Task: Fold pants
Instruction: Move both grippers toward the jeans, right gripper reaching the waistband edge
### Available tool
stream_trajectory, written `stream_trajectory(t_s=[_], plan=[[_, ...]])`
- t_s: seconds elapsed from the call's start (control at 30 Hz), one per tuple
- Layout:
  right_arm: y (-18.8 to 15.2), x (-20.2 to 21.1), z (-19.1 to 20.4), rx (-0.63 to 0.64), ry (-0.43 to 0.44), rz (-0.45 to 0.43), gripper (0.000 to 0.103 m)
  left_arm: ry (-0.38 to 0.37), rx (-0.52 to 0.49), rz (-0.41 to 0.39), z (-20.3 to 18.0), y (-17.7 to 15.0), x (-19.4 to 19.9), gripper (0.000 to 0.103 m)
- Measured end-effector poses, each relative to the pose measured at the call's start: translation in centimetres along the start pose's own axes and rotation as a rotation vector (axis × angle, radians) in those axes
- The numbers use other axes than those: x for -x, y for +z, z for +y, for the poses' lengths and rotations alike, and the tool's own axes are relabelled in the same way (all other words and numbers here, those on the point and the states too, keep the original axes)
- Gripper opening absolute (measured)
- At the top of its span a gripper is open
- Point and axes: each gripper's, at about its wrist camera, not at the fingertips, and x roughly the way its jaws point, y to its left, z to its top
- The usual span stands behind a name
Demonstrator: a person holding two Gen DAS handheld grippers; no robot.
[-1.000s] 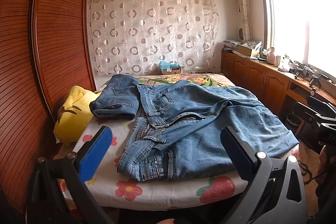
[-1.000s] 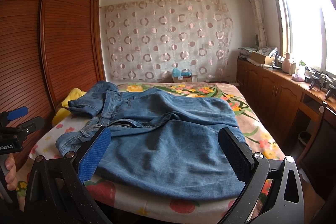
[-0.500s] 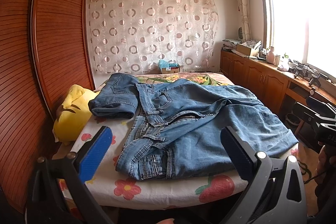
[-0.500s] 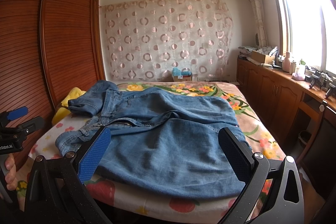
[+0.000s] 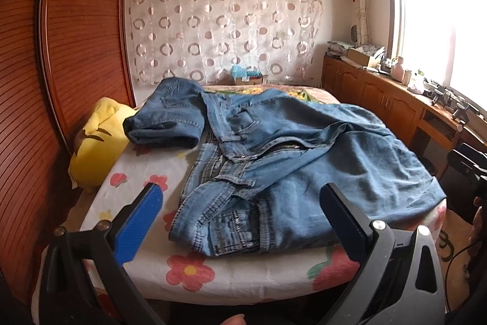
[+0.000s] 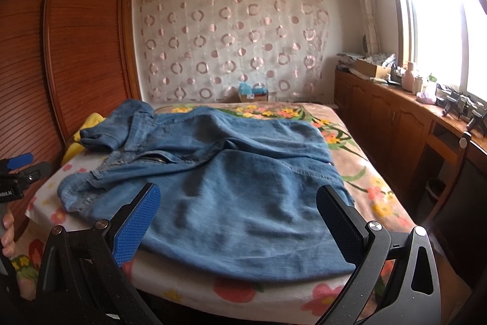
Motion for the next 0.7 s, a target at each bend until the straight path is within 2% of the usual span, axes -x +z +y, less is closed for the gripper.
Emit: stream_trajectory(t_s=[0.37,0.7], plan=[[-1.1,-2.4,-2.5,0.015,-0.048,0.059,0.103,0.012,-0.023,0.059,2.1,-0.4,-2.2,0.103],[-2.5,-2.9,-5.4,0.023,-0.115,0.115,0.103,0.021,-0.013,0.101,5.4,-0.9,-3.8,0.103]])
